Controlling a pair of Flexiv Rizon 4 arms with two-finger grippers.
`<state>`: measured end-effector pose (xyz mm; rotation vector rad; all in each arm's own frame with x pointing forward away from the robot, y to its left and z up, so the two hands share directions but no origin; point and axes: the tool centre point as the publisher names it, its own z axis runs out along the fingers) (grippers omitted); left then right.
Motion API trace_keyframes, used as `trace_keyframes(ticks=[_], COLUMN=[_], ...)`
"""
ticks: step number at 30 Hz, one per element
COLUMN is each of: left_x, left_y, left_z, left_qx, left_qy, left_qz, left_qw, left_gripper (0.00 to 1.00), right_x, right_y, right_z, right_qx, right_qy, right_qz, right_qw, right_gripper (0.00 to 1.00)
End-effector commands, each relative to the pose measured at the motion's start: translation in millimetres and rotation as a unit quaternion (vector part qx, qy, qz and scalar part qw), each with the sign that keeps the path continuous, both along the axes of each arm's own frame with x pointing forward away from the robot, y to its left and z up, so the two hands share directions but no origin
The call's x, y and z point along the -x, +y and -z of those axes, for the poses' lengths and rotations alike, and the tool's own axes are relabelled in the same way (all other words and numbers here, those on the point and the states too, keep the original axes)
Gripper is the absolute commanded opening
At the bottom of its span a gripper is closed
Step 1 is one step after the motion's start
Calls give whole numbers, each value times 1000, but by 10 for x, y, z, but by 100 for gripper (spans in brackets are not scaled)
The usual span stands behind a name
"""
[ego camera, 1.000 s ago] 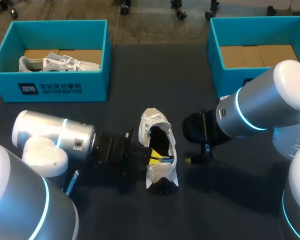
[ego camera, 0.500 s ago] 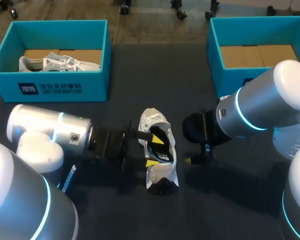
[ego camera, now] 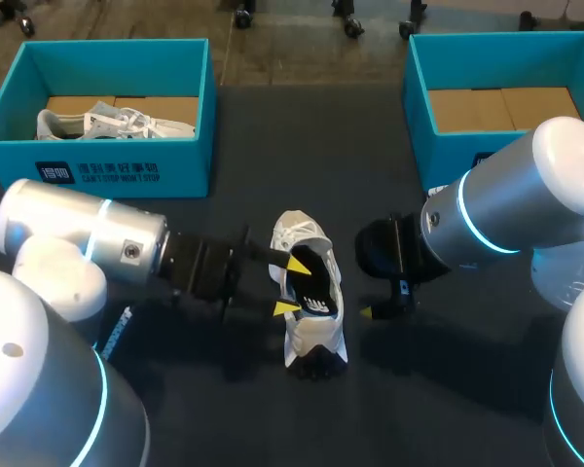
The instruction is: Take the shoe out of the shoebox, open the shoe tongue, remove and reinsert the insole, then place the shoe into the shoebox
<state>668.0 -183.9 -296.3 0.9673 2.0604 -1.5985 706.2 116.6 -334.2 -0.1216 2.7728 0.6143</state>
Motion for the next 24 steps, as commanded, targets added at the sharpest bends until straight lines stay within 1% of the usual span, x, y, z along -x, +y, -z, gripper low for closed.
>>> trace_keyframes(ticks=[1, 3, 5, 7, 9, 10, 14, 18, 19, 21, 22, 24], left_x=[-5, -32, -46, -64, -77, -85, -114, -144, -159, -172, -187, -217], left_y=[105, 151, 181, 214, 244, 258, 299, 337, 349, 368, 379, 403], left_z=[-124, -183, -220, -263, -302, -321, -390, -469, -484, -515, -530, -559], left_qx=[-14, -28, -36, -44, -49, -53, -80, -113, -123, -129, -141, -156], left_qy=[5, 11, 12, 11, 17, 19, 16, 9, 6, 10, 2, -3], left_qz=[7, 20, 25, 34, 44, 50, 90, 132, 142, 161, 169, 189], left_qw=[1000, 999, 999, 998, 998, 997, 993, 985, 982, 978, 976, 970], left_gripper=[49, 47, 48, 60, 65, 69, 73, 74, 76, 81, 88, 95], right_x=[14, 14, 14, 14, 14, 10, 4, 6, 10, 17, 20, 22], right_y=[-9, -9, -9, -9, -22, -39, -127, -249, -282, -330, -355, -408], right_z=[2, 2, 2, 2, -2, -11, -74, -149, -171, -210, -237, -283], right_qx=[-1, -1, -1, -1, -1, 0, 7, 21, 20, 22, 22, 25], right_qy=[-1, -1, -1, -1, 1, 2, 8, 22, 22, 26, 25, 29], right_qz=[0, 0, 0, 0, 2, 2, 10, 17, 20, 25, 26, 32], right_qw=[1000, 1000, 1000, 1000, 1000, 1000, 1000, 999, 999, 999, 999, 999], right_gripper=[100, 100, 100, 100, 100, 100, 100, 100, 100, 100, 100, 100])
